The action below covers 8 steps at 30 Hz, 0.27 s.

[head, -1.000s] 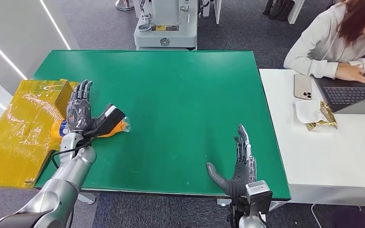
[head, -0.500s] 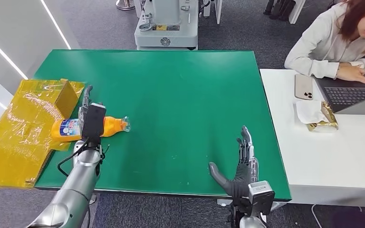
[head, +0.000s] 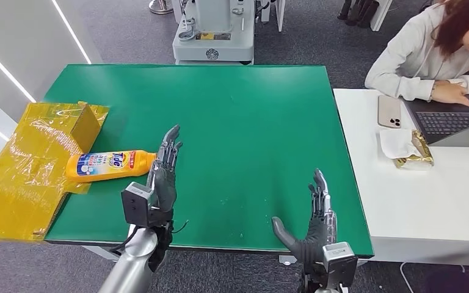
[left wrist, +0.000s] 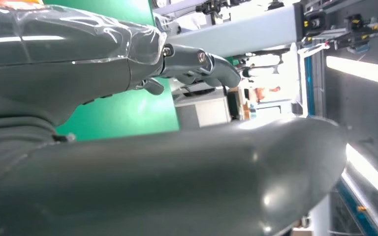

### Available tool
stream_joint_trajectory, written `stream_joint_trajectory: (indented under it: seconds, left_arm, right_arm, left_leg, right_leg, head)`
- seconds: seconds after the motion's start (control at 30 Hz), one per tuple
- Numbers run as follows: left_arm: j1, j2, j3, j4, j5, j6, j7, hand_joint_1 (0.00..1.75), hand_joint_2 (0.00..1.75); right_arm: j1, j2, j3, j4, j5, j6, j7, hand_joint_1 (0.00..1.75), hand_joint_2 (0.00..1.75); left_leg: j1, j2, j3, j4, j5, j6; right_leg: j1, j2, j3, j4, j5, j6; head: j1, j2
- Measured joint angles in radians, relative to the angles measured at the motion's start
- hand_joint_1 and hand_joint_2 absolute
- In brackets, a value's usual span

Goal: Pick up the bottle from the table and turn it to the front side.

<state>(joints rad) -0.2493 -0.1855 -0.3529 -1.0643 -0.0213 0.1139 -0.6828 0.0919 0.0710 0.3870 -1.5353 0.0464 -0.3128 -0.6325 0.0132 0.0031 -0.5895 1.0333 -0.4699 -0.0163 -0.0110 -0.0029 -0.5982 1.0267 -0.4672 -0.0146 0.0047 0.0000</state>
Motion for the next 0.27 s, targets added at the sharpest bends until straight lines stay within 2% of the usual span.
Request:
stream_joint_trajectory:
  seconds: [0.27]
  left_arm:
    - [0.012,0.001,-0.026,-0.035,0.004,-0.001,0.0,0.0,0.0]
  right_arm:
    - [0.003,0.0,-0.002,-0.001,0.0,0.0,0.0,0.0,1.75]
  left_leg:
    - [0.0,0.0,0.0,0.0,0.0,0.0]
  right_leg:
    - [0.0,0.0,0.0,0.0,0.0,0.0]
  head:
    - [0.0,0.0]
